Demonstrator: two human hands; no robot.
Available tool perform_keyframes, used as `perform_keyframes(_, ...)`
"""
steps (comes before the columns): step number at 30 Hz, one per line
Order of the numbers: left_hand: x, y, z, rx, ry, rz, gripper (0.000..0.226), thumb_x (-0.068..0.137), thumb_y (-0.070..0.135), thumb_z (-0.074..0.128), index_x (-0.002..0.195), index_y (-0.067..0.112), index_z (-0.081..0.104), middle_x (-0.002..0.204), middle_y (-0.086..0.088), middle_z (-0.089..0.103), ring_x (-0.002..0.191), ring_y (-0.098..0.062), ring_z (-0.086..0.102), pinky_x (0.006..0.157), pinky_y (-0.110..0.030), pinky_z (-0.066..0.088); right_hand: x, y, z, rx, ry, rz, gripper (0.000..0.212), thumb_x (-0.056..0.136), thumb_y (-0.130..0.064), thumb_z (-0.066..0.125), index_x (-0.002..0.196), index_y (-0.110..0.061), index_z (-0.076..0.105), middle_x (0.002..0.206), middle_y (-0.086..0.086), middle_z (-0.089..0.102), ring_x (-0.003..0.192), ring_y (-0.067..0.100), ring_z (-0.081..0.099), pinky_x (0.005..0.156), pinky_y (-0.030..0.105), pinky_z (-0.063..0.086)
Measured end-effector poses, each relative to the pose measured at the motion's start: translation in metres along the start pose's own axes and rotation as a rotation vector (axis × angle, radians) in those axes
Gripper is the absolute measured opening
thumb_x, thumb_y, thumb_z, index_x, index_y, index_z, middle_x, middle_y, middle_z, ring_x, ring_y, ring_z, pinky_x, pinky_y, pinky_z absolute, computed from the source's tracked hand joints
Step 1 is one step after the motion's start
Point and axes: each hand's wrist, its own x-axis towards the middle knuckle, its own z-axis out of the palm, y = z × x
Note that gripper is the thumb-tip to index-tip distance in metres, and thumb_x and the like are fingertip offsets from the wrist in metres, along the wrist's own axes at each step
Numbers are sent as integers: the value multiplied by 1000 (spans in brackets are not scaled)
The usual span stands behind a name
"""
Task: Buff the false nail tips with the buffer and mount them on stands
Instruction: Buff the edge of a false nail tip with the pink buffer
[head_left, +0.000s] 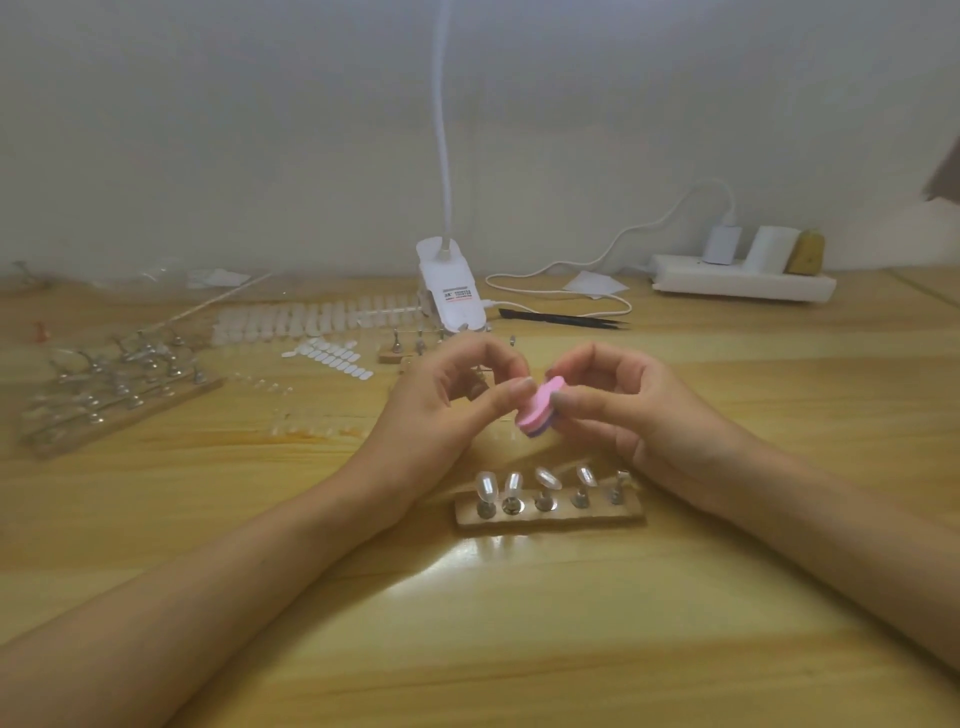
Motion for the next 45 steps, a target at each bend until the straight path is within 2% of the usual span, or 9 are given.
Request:
perform_keyframes(3, 0, -1, -2, -15, 16, 1, 11, 90, 13, 66, 80, 15, 62, 75, 15, 57, 61, 3, 50, 60, -11, 36, -1, 2, 0, 32, 78, 0, 20, 73, -8, 74, 90, -7, 65, 90, 12, 73, 85, 22, 73, 73, 21, 57)
perform_keyframes(9, 1, 0, -1, -25, 13, -5, 12, 90, 12, 66, 80, 16, 62, 84, 1, 58, 64, 0, 49, 62, -13, 36, -1, 4, 4, 92, 140, -14, 18, 74, -8, 73, 91, -7, 65, 94, 15, 71, 88, 22, 71, 74, 20, 57)
perform_keyframes(19, 1, 0, 0, -46, 19, -23, 10, 88, 13, 67, 81, 14, 62, 87, -4, 60, 76, -15, 56, 69, -25, 41, -1, 5, 7, -26, 15, -8, 18, 73, -10, 77, 86, -9, 64, 94, 12, 73, 85, 25, 74, 78, 29, 60)
perform_keyframes(23, 0, 0, 0, -35, 19, -12, 11, 89, 14, 68, 80, 16, 62, 86, -1, 61, 79, -14, 55, 71, -26, 40, 1, 4, 5, 107, 142, -6, 18, 75, -6, 71, 89, -6, 61, 92, 14, 70, 88, 21, 71, 74, 19, 57)
perform_keyframes(27, -1, 0, -1, -18, -5, 1, 12, 89, 18, 70, 79, 17, 62, 84, -1, 61, 78, -16, 54, 71, -30, 40, 2, 1, 3, 78, 86, 23, 17, 75, -4, 70, 88, -3, 59, 89, 13, 69, 85, 18, 72, 74, 20, 57)
perform_keyframes(32, 0, 0, -1, -30, 12, -10, 11, 88, 19, 70, 80, 16, 62, 85, 0, 60, 77, -14, 55, 71, -26, 41, -1, 1, 6, -32, -19, 29, 18, 75, -7, 73, 87, -7, 60, 97, 17, 70, 88, 23, 73, 75, 24, 58)
perform_keyframes(36, 1, 0, -1, -51, 31, -22, 12, 88, 18, 68, 79, 17, 61, 85, 2, 58, 74, -8, 54, 67, -16, 39, 1, 3, 3, 88, 101, 0, 18, 75, -7, 72, 90, -7, 62, 98, 18, 69, 90, 23, 71, 77, 21, 57)
perform_keyframes(40, 1, -1, -1, -13, 8, -12, 10, 90, 14, 66, 82, 13, 61, 88, -6, 59, 80, -17, 56, 72, -28, 42, 0, 4, 6, -6, -20, 16, 17, 73, -9, 77, 85, -10, 66, 94, 14, 73, 88, 26, 74, 78, 28, 60)
perform_keyframes(45, 0, 1, -1, 24, 15, -5, 11, 90, 17, 66, 80, 17, 61, 86, 1, 58, 78, -11, 53, 72, -24, 39, 3, 2, 3, 91, 101, 32, 18, 77, -3, 70, 92, -2, 60, 97, 19, 66, 89, 21, 71, 75, 20, 57)
